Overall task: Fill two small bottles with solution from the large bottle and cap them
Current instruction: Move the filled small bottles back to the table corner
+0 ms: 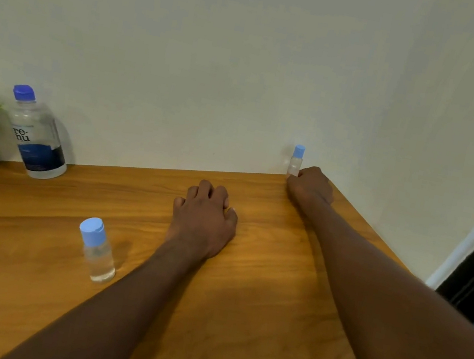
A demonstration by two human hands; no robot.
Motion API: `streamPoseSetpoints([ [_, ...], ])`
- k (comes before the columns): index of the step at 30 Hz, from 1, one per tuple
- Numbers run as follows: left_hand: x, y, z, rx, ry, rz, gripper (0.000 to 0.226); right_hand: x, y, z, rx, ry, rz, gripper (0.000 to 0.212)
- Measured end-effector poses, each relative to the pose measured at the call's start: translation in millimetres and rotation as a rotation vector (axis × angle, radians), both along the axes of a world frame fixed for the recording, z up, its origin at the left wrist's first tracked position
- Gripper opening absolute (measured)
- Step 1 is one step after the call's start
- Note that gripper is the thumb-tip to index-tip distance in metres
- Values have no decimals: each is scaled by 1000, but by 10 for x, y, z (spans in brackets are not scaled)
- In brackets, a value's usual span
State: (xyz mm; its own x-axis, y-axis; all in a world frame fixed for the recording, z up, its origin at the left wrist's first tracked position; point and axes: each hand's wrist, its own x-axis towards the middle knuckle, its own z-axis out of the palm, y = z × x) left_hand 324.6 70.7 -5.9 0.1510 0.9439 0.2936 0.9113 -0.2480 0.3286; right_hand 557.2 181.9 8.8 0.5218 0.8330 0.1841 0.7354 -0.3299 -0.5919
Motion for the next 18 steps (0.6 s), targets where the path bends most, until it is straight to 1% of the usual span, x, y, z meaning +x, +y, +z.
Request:
streamPoseSetpoints([
  [5, -6, 8, -21, 12, -7, -1, 26, -37, -25, 26, -40, -108, 12, 37],
  [8, -26, 4, -21, 13, -11, -3, 26, -32, -72, 54, -66, -91, 46, 47],
  [10, -25, -8, -12, 16, -10, -5, 27, -18, -141, 86, -90, -26, 76, 57],
  [13, -23, -41, 17, 27, -23, -17, 26, 1, -360, 213, -113, 175, 98, 72],
  [16, -28, -84, 58, 26, -6, -35, 28, -105, -720, 355, -150, 400, 219, 81],
  [18, -12, -142, 138, 33, 33, -41, 31, -241, -1014, 376, -144, 447, 293, 88],
])
